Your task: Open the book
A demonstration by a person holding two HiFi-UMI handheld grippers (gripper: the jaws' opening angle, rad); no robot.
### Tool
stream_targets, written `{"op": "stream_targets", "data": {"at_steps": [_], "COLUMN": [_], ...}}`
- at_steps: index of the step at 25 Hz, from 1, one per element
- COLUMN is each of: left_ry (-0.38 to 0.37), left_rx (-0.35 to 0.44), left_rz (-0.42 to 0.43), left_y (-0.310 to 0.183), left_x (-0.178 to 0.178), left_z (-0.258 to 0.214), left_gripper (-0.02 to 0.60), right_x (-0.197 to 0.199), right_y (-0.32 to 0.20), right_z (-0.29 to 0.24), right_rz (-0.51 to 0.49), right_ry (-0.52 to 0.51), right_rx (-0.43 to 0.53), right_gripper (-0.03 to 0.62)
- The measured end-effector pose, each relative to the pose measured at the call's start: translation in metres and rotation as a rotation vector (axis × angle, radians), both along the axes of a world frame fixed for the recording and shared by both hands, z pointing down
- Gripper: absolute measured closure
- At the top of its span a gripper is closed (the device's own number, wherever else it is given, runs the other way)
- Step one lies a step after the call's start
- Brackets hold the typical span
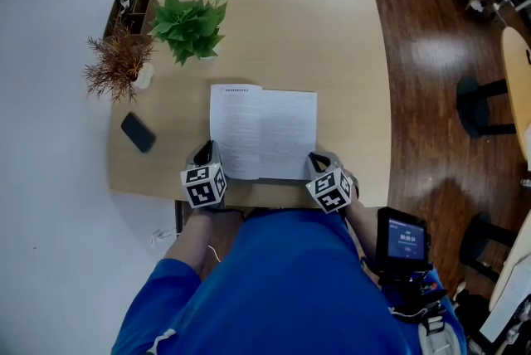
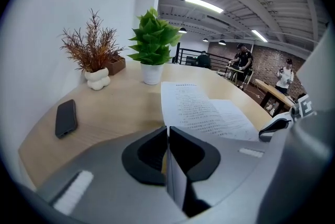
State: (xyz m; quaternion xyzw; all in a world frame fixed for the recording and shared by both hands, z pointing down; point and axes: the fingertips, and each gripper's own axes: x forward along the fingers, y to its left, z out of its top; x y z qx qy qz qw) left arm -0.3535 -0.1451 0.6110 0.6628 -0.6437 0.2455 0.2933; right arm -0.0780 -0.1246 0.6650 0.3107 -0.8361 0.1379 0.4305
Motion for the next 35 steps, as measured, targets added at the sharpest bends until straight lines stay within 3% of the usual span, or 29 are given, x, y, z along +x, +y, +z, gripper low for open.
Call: {"op": "stream_targets", "data": {"at_steps": [14,35], "left_ry": [-0.029,-0.063], "left_rx": [-0.063,-0.159], "left_rz": [0.005,0.038], "left_y": [-0.003,-0.001], "left_x": [-0.023,-0.029], "left_z": [0.027,0.053], "left_gripper": [0.557,0.554], "right_x": [-0.001,-0.001], "right_y": [0.0,0.0], "right_z": [0.001,0.0], "right_rz": [0.001,-0.014], "right_ry": [0.037,0.062], "right_rx": [0.008,0.025], "right_gripper": [0.589,0.589]}}
